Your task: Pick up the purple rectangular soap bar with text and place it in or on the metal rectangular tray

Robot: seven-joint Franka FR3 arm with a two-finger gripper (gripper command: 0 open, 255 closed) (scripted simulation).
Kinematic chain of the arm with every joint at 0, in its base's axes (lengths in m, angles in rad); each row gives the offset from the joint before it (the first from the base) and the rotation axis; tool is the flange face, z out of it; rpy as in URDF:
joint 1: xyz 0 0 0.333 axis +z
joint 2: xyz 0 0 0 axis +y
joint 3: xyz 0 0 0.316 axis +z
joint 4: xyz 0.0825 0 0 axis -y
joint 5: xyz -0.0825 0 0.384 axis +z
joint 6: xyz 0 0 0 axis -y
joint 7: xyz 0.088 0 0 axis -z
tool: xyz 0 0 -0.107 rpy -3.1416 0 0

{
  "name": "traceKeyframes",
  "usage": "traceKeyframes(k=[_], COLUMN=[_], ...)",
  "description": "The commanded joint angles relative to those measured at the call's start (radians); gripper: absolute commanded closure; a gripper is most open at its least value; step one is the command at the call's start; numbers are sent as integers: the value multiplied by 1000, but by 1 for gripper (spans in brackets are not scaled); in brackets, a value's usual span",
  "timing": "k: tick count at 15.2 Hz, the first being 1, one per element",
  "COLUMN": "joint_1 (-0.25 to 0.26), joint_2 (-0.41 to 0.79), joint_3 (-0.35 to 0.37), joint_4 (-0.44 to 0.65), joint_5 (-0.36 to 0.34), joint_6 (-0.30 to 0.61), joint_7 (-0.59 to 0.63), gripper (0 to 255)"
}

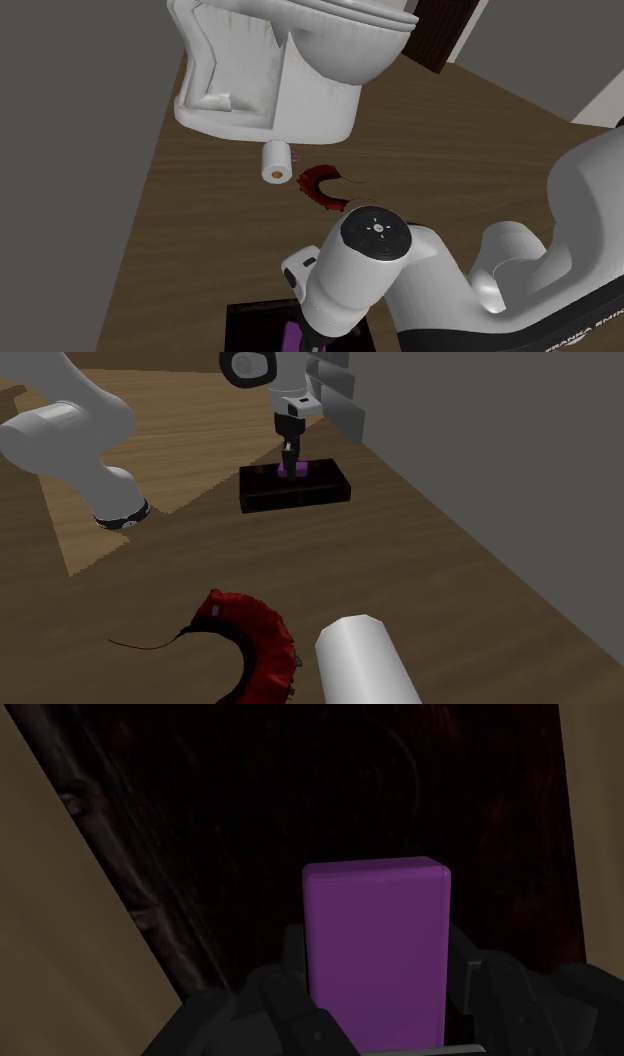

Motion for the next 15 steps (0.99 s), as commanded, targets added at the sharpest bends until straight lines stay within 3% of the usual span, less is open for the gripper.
traceKeyframes(k=[1, 5, 6, 11, 15], joint_1=[0, 0, 0, 0, 8], joint_2=[5, 5, 5, 5, -89], joint_3=[1, 1, 1, 1, -22], joint_4=[-1, -1, -1, -1, 57], joint_5=[-2, -2, -2, -2, 29], joint_6=[6, 6, 6, 6, -141], joint_7=[2, 2, 2, 2, -25], gripper=[255, 255, 0, 0, 0])
